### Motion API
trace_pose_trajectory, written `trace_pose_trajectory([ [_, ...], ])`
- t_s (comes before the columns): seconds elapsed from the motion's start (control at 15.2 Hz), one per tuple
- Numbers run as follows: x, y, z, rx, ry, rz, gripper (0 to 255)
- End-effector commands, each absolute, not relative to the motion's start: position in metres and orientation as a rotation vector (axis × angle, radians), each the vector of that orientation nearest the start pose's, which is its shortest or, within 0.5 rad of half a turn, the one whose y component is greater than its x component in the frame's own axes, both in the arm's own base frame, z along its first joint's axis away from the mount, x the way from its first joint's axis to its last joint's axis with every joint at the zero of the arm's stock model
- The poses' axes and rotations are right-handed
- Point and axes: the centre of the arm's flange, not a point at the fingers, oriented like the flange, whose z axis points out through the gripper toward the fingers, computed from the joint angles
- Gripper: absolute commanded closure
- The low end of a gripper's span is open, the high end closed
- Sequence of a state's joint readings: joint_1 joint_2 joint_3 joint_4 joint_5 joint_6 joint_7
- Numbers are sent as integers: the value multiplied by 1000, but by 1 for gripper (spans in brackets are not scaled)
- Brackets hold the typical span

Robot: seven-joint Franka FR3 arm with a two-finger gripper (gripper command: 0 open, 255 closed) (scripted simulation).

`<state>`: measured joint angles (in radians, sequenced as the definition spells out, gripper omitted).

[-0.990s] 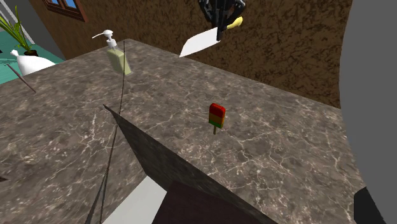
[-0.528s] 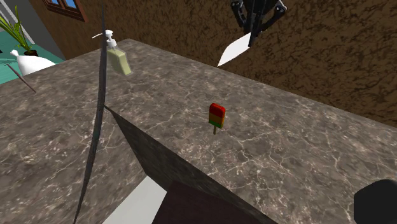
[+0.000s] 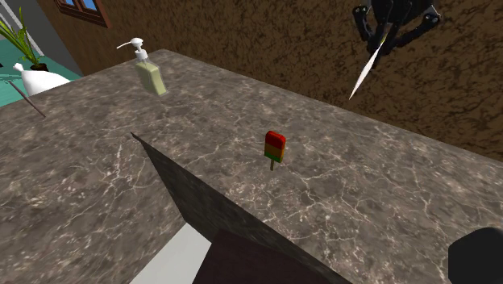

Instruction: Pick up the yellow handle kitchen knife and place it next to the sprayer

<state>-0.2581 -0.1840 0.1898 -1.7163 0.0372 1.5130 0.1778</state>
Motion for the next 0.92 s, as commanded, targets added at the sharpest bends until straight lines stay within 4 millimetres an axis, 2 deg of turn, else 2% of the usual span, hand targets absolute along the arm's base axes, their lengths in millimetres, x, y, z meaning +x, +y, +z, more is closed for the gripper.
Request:
trace_pose_trajectory([
  [0.0,489,-46,646,-3116,385,35,255],
  [0.86,476,-217,646,-3116,385,35,255],
])
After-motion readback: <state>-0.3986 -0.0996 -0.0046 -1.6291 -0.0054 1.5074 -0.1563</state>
